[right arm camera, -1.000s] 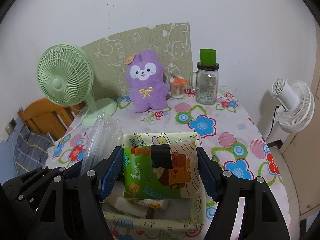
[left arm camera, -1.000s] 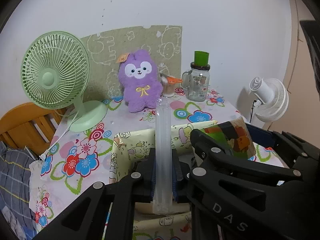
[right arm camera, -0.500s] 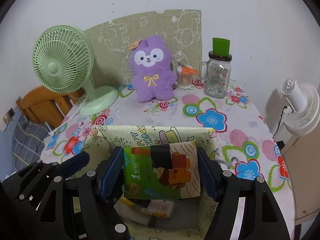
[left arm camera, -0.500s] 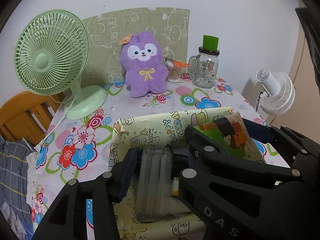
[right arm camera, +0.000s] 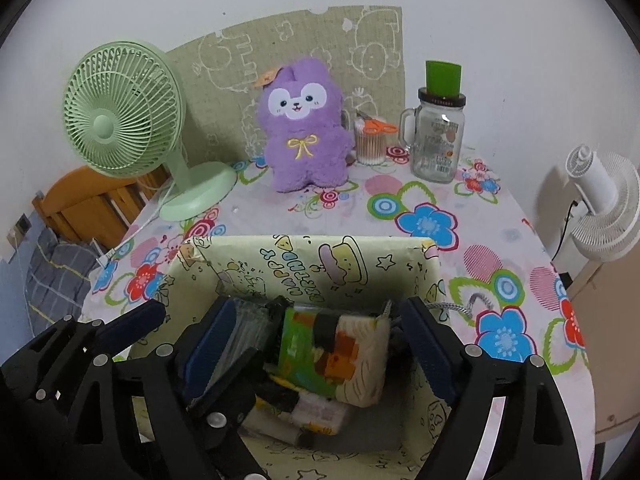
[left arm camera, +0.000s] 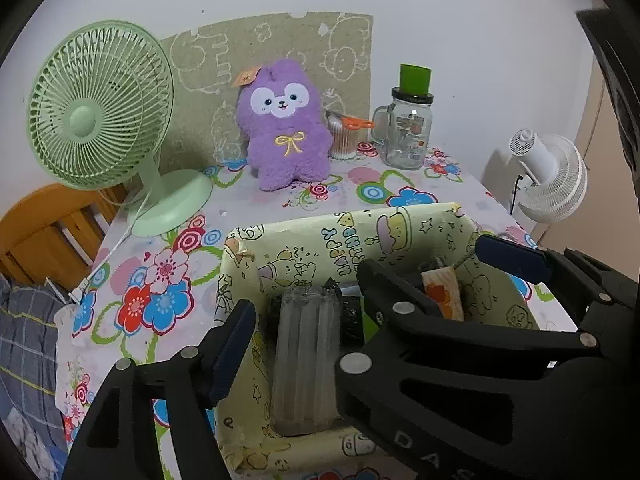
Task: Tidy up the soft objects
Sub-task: 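Lower the cup stack into the box with the left tool while the right tool releases the green pack inside, then withdraw both tools from the box toward the white towel and pink pack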
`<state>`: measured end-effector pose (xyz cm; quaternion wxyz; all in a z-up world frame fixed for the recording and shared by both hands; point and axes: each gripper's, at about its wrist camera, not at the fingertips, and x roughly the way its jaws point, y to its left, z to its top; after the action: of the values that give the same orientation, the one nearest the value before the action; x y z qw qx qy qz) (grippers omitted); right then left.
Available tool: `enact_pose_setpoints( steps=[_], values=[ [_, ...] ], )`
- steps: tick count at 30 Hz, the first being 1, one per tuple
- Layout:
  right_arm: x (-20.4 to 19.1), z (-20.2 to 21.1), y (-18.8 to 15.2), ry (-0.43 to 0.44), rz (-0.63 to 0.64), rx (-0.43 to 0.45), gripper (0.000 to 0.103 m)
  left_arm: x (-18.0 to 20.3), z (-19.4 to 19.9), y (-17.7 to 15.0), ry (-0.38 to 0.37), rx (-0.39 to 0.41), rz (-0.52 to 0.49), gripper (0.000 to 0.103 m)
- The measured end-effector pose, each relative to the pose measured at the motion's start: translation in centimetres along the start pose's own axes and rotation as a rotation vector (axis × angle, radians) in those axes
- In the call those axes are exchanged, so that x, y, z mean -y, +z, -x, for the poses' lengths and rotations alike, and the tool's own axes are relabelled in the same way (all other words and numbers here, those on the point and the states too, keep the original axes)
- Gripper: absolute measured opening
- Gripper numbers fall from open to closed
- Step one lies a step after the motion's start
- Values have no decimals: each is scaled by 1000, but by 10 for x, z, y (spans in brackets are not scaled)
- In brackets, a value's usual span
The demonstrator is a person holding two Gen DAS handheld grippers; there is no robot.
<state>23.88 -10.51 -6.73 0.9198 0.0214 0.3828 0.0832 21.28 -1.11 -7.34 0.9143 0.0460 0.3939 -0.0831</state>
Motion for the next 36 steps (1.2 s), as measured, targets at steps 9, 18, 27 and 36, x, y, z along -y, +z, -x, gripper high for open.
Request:
enact_pose_setpoints(
  steps=[9,18,27,36],
  values=[
    [1,19,-5,-3,-6,19,88,7,19,-5,1,30,-14,80],
    [1,41,-14,-12,-7,46,88,13,38,-13,-5,53,-22,82],
    [1,61,-22,-17,-8,75,91,19,56,-20,-6,78,-27,83],
    [0,81,-29,-23,-10,105,93,26,74,-27,8,108,-38,85]
  ],
)
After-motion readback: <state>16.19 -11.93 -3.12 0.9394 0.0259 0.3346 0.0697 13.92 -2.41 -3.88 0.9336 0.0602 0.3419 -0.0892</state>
